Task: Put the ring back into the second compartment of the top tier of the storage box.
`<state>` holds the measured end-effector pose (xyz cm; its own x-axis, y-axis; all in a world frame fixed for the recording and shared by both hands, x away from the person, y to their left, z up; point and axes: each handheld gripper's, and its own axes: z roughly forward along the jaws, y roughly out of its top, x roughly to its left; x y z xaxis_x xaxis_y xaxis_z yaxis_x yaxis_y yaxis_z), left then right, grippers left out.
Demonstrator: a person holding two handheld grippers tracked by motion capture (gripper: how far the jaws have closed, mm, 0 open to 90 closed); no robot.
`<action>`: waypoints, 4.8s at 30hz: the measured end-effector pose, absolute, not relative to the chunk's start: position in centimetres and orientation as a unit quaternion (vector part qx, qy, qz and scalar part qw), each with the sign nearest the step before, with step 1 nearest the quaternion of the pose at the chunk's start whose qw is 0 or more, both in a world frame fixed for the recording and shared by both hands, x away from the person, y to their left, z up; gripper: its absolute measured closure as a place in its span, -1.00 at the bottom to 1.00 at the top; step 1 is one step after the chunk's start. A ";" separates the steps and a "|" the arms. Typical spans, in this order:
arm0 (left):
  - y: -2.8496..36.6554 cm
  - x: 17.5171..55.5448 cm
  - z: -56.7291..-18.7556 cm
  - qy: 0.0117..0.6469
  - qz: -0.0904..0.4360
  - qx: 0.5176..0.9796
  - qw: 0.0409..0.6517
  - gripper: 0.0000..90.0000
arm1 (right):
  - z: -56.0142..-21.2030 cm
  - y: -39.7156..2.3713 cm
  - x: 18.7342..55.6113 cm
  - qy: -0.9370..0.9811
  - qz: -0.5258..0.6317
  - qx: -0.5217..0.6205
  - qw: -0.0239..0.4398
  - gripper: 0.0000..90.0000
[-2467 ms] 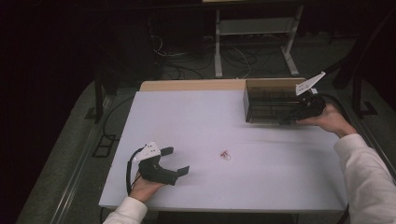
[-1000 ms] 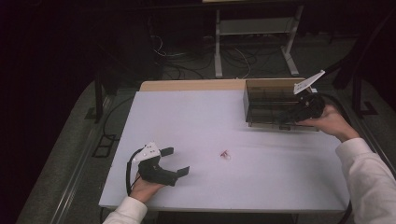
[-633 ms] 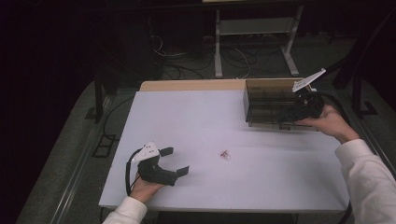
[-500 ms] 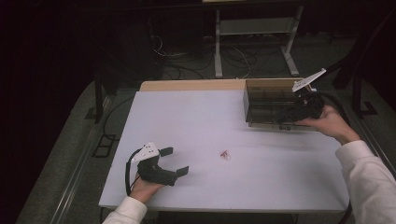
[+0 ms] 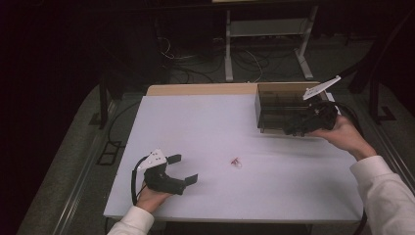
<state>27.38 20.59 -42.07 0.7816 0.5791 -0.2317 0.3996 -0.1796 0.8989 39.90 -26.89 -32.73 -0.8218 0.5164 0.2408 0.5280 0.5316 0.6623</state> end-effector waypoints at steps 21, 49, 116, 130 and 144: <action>20.6 27.4 -42.1 0.321 0.081 0.763 0.555 -1.00 | -33.2 -23.6 37.8 -0.871 -0.395 -0.292 -0.004 -0.51; 20.6 27.5 -42.0 0.320 0.078 0.761 0.559 -1.00 | -34.9 -17.9 36.3 -0.875 -0.406 -0.265 0.004 -0.86; 20.6 27.3 -41.9 0.312 0.080 0.764 0.559 -1.00 | -41.4 -11.4 35.4 -0.892 -0.367 -0.263 -0.003 -0.66; 20.6 27.3 -41.9 0.311 0.080 0.765 0.558 -1.00 | -42.4 -10.8 35.4 -0.896 -0.353 -0.269 -0.005 -0.53; 20.6 27.3 -41.9 0.310 0.080 0.766 0.558 -1.00 | -43.1 -10.5 35.4 -0.898 -0.345 -0.274 -0.007 -0.37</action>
<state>27.34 20.56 -41.92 0.7953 0.5636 -0.2233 0.3855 -0.1858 0.9038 35.42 -10.54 -43.07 -0.8499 0.4965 0.1764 0.4870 0.6123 0.6228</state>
